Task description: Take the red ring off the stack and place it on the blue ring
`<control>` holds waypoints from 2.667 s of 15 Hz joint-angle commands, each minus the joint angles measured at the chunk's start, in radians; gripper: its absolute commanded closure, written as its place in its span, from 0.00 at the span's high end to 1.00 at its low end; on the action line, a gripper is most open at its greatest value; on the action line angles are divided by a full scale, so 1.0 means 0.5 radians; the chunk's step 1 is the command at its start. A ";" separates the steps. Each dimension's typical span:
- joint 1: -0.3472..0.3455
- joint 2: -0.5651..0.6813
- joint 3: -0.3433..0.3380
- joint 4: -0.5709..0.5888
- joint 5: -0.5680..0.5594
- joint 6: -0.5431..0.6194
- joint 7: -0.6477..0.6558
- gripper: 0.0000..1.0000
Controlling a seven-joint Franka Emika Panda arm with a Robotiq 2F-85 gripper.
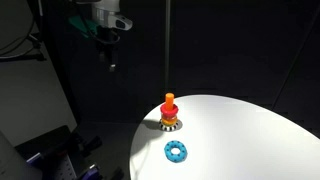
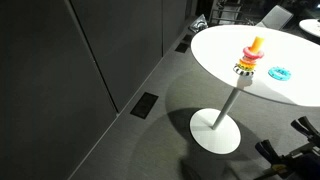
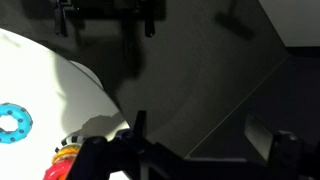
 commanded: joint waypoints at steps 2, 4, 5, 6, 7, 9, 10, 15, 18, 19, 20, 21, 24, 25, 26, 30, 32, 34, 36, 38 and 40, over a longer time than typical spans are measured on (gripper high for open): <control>-0.027 0.000 0.023 0.005 0.008 -0.006 -0.008 1.00; -0.027 0.000 0.023 0.005 0.008 -0.005 -0.008 1.00; -0.027 0.000 0.023 0.005 0.008 -0.005 -0.008 1.00; -0.027 0.000 0.023 0.005 0.008 -0.005 -0.008 1.00; -0.030 0.009 0.020 0.013 0.013 -0.004 -0.006 1.00; -0.040 0.027 0.016 0.029 0.012 0.018 -0.005 1.00; -0.046 0.037 0.013 0.039 0.011 0.030 -0.004 1.00; -0.079 0.123 -0.030 0.115 0.042 0.128 -0.035 1.00; -0.107 0.209 -0.079 0.165 0.068 0.212 -0.067 1.00; -0.118 0.243 -0.099 0.185 0.083 0.235 -0.083 1.00; -0.132 0.286 -0.122 0.213 0.100 0.256 -0.098 1.00; -0.146 0.327 -0.142 0.238 0.117 0.276 -0.112 1.00; -0.186 0.452 -0.201 0.314 0.197 0.336 -0.184 1.00; -0.204 0.498 -0.217 0.342 0.221 0.357 -0.213 1.00; -0.217 0.540 -0.230 0.365 0.245 0.369 -0.238 1.00; -0.283 0.721 -0.269 0.462 0.366 0.426 -0.355 1.00; -0.319 0.805 -0.275 0.512 0.424 0.442 -0.399 1.00; -0.358 0.887 -0.277 0.558 0.475 0.444 -0.443 1.00; -0.402 0.961 -0.278 0.592 0.516 0.454 -0.494 1.00; -0.449 1.033 -0.280 0.629 0.553 0.455 -0.535 1.00; -0.499 1.104 -0.277 0.671 0.605 0.448 -0.585 1.00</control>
